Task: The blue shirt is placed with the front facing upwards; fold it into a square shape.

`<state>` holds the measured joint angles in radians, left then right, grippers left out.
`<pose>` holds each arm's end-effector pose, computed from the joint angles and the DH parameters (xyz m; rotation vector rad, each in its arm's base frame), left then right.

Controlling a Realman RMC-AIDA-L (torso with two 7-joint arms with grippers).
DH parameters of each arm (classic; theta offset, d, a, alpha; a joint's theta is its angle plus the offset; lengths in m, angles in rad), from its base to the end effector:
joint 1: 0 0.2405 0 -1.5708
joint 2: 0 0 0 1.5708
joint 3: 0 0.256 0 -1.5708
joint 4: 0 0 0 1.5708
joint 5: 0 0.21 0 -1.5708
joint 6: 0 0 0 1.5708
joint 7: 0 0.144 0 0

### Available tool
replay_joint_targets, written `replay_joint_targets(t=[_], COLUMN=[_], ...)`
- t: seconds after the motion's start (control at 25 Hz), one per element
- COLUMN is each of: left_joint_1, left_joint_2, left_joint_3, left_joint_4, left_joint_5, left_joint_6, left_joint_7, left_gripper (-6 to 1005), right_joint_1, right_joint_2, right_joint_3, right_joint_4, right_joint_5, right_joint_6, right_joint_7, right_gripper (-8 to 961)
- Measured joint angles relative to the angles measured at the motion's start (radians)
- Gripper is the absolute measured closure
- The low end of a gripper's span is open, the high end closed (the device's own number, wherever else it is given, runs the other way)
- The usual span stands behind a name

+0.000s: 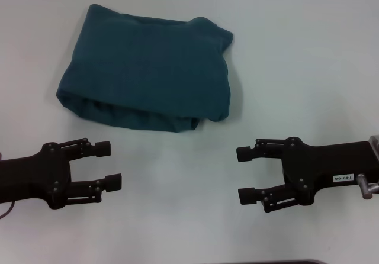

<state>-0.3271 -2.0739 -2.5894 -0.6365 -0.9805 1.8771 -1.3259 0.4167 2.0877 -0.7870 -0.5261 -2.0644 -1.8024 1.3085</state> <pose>-0.3110 0.2289 0.0062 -2.8314 -0.8576 -0.8322 0.2779 0.2426 -0.0348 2.8506 -0.7308 -0.7961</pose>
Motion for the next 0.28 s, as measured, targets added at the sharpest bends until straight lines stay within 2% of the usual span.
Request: replay_joint_targets(t=[0.28], left_joint_1=[0.0], left_joint_2=[0.0], left_joint_3=[-0.001], left_joint_4=[0.0], left_joint_5=[-0.004], left_joint_6=[0.0], left_joint_7=[0.0], left_gripper=[175], right_joint_1=[0.005], right_joint_2=[0.0], right_joint_3=[0.0], right_joint_4=[0.0], right_joint_5=[0.0], right_joint_6=[0.0], right_joint_7=[0.0], right_gripper=[13])
